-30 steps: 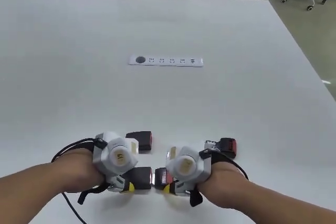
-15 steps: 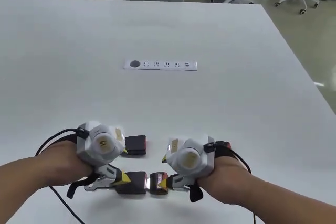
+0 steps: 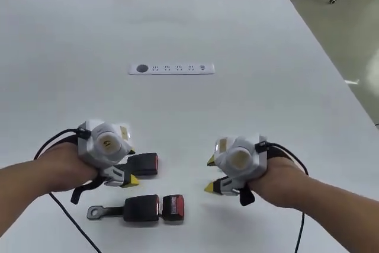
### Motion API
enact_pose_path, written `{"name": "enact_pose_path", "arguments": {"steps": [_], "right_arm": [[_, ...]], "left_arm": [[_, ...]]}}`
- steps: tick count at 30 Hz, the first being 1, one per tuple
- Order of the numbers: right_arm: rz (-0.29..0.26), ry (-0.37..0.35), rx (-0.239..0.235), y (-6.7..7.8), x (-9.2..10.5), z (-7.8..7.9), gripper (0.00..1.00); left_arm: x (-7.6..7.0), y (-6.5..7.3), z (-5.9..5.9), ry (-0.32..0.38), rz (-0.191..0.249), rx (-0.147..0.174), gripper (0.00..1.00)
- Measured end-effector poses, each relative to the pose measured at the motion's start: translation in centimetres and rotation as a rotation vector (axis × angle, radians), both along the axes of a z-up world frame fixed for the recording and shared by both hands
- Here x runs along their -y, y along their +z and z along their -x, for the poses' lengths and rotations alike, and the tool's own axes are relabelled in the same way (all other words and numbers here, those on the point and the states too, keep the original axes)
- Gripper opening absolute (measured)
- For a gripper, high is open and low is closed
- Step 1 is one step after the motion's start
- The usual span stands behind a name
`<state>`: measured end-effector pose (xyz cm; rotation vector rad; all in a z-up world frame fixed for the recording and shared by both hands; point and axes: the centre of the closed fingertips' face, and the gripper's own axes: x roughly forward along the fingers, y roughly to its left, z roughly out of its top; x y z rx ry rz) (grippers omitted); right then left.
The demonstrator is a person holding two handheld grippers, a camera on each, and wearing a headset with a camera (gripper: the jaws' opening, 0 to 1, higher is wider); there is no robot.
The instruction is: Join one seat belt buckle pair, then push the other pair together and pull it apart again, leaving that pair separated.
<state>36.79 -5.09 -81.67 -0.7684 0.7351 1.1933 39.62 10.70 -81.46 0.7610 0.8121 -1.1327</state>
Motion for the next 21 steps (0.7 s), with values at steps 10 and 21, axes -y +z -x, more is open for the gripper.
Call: {"name": "enact_pose_path", "arguments": {"steps": [10, 21], "right_arm": [[0.075, -0.065, 0.028, -0.6, 6.4, -2.7, 0.36], [0.129, -0.082, -0.017, -3.2, 9.5, -3.1, 0.36]], "left_arm": [[-0.5, -1.9, -1.4, -0.053, -0.049, -0.009, 0.48], [-0.5, -3.1, -1.1, -0.105, -0.106, -0.03, 0.48]]}}
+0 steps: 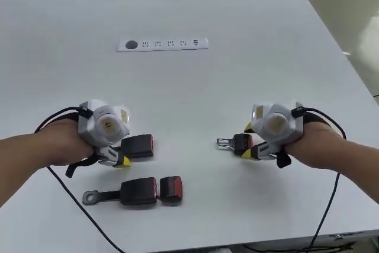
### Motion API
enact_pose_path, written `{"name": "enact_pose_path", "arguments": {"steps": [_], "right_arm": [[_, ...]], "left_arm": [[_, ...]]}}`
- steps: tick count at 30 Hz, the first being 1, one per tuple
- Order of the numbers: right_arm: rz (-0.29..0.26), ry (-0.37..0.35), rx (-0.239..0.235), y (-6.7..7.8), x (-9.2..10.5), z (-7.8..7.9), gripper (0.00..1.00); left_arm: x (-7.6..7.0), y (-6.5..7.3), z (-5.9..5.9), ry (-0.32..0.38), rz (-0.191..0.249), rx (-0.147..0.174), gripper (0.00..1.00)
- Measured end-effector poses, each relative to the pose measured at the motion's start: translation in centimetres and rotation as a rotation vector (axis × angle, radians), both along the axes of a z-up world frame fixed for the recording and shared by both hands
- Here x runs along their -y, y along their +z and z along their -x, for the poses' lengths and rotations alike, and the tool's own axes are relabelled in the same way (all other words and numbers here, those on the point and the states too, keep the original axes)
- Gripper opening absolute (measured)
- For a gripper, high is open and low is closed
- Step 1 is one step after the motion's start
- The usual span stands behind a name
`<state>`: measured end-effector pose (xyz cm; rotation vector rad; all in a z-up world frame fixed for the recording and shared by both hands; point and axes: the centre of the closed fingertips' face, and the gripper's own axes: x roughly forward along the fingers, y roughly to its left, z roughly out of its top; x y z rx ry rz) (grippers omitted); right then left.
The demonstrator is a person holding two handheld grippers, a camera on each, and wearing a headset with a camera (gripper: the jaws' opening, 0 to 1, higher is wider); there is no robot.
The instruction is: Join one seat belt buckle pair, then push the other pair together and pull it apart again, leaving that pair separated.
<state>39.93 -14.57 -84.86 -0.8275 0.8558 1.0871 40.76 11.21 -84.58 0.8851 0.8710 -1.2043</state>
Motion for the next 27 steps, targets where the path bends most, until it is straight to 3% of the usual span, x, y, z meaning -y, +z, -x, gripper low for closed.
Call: {"name": "enact_pose_path", "arguments": {"steps": [3, 8, 9, 10, 18, 23, 27], "right_arm": [[0.004, 0.001, -0.006, -0.43, 0.13, -0.28, 0.35], [0.007, 0.007, -0.005, -0.53, 0.04, -0.39, 0.34], [0.005, 0.011, -0.008, -0.55, 0.0, -0.38, 0.33], [0.004, 0.013, -0.012, -0.55, 0.01, -0.39, 0.33], [-0.004, 0.056, -0.021, -0.59, 0.03, -0.37, 0.33], [0.037, 0.099, -0.011, -0.69, 0.04, -0.32, 0.33], [0.038, 0.102, -0.015, -0.68, 0.06, -0.38, 0.33]], "left_arm": [[-0.07, -0.48, 0.01, -0.007, -0.023, -0.017, 0.45], [0.08, -0.42, -0.23, 0.006, -0.002, -0.033, 0.41], [0.18, -0.51, 0.27, -0.008, 0.002, -0.059, 0.36], [0.17, -0.46, 0.14, -0.013, 0.002, -0.046, 0.34], [0.15, -0.61, 0.33, -0.006, 0.015, -0.07, 0.32], [0.18, -0.57, 0.48, -0.012, 0.007, -0.07, 0.32], [0.18, -0.52, 0.54, -0.013, -0.001, -0.068, 0.32]]}}
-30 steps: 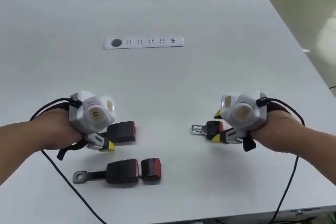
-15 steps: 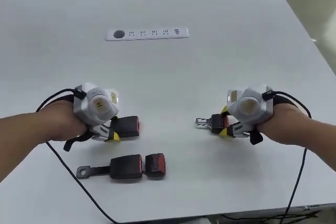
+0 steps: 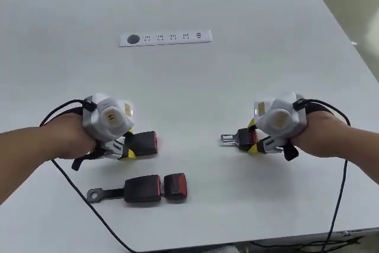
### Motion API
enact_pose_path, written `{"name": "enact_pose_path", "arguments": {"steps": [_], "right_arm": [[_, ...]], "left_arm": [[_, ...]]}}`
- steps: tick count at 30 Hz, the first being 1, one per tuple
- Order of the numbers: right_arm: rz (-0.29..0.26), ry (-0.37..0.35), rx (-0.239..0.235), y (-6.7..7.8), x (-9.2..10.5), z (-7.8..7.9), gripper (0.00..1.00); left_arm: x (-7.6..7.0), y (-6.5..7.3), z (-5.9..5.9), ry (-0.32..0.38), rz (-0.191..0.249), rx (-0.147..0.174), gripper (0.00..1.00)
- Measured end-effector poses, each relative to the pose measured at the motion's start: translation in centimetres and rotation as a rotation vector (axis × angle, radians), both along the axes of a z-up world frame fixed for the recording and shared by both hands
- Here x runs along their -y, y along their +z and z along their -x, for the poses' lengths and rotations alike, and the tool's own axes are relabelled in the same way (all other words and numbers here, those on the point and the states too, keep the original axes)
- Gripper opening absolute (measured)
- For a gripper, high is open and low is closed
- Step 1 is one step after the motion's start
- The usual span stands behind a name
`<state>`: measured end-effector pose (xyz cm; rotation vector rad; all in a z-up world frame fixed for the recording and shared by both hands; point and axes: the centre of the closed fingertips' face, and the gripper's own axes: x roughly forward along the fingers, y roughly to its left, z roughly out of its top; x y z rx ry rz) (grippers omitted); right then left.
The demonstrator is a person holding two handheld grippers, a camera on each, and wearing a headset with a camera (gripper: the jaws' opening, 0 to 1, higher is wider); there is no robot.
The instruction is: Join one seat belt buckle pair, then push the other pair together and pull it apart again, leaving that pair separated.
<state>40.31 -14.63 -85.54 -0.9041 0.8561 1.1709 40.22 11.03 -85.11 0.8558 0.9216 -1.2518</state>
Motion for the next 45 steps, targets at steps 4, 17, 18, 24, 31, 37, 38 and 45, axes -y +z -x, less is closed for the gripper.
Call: {"name": "enact_pose_path", "arguments": {"steps": [4, 17, 18, 24, 31, 37, 38, 45], "right_arm": [[-0.001, 0.004, 0.003, 0.1, -0.3, -0.1, 0.33], [-0.064, 0.043, 0.003, 0.2, -6.1, 0.5, 0.33], [-0.067, 0.048, 0.003, 0.2, -6.5, 0.5, 0.33], [-0.088, 0.053, 0.004, 0.2, -9.4, 0.3, 0.33], [-0.074, 0.09, 0.012, 0.1, -13.0, -0.1, 0.33], [-0.073, 0.11, 0.011, 0.0, -15.2, -0.2, 0.33], [-0.073, 0.114, 0.011, 0.0, -15.5, -0.3, 0.33], [-0.067, 0.12, 0.01, 0.1, -15.8, -0.5, 0.32]], "left_arm": [[0.0, 0.0, 0.0, 0.004, -0.008, 0.002, 0.32], [-0.1, 0.0, -0.2, -0.006, -0.025, 0.009, 0.32], [-0.1, 0.0, -0.2, -0.006, -0.026, 0.009, 0.32], [-0.1, -0.1, -0.3, -0.005, -0.031, 0.006, 0.31], [-0.3, -0.4, -0.5, -0.012, -0.032, 0.007, 0.31], [-0.3, -0.6, -0.6, -0.022, -0.038, 0.003, 0.31], [-0.3, -0.6, -0.6, -0.026, -0.04, 0.003, 0.31], [-0.4, -0.7, -0.6, -0.029, -0.049, 0.007, 0.31]]}}
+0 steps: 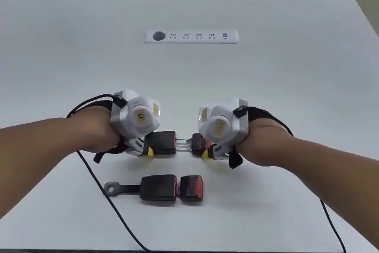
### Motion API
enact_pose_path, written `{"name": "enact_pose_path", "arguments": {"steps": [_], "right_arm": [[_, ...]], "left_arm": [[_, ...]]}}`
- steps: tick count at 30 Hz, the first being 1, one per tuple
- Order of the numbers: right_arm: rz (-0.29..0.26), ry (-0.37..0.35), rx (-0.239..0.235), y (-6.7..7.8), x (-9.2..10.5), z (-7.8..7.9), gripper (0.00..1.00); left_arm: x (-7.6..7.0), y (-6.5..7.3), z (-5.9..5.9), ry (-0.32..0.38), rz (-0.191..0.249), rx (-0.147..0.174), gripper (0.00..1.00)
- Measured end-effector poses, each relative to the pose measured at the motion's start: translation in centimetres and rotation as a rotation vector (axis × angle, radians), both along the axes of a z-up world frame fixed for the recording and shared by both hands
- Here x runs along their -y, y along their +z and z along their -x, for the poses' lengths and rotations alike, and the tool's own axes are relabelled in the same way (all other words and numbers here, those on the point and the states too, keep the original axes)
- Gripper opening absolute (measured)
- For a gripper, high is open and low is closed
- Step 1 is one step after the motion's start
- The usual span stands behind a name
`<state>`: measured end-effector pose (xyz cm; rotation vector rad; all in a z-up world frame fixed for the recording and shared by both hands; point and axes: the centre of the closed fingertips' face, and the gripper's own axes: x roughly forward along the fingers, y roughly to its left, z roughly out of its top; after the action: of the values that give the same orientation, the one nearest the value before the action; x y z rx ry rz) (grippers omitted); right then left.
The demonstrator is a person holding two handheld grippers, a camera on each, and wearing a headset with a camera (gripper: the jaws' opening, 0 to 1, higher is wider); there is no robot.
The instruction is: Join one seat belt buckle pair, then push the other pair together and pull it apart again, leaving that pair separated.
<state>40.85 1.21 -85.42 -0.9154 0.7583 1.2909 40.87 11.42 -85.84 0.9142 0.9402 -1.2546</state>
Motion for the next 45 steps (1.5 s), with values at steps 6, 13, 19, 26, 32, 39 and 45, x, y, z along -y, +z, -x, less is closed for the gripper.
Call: {"name": "enact_pose_path", "arguments": {"steps": [6, 13, 19, 26, 32, 39, 45], "right_arm": [[-0.045, -0.029, -0.027, -0.1, -1.0, 0.0, 0.32], [-0.077, -0.003, -0.017, 0.0, -1.2, 0.0, 0.3], [-0.074, -0.007, -0.025, 0.1, -1.7, 0.1, 0.29], [-0.059, -0.037, -0.028, 0.0, -2.7, 0.1, 0.29], [-0.06, -0.021, -0.013, 0.0, -2.6, 0.2, 0.3], [-0.041, 0.008, -0.002, 0.2, -1.4, 0.1, 0.3], [-0.079, 0.019, -0.025, 0.1, 0.1, 0.3, 0.32]], "left_arm": [[0.1, 0.0, 0.0, -0.023, -0.01, 0.004, 0.31], [0.3, -0.1, 0.0, -0.047, -0.024, -0.004, 0.3], [0.3, 0.0, 0.0, -0.046, -0.007, -0.008, 0.3], [0.3, 0.1, 0.0, -0.047, 0.004, -0.006, 0.3], [0.3, 0.1, 0.0, -0.047, 0.004, -0.002, 0.3], [0.3, 0.1, 0.0, -0.041, 0.01, -0.012, 0.3], [0.3, 0.1, 0.1, -0.042, 0.015, -0.019, 0.31]]}}
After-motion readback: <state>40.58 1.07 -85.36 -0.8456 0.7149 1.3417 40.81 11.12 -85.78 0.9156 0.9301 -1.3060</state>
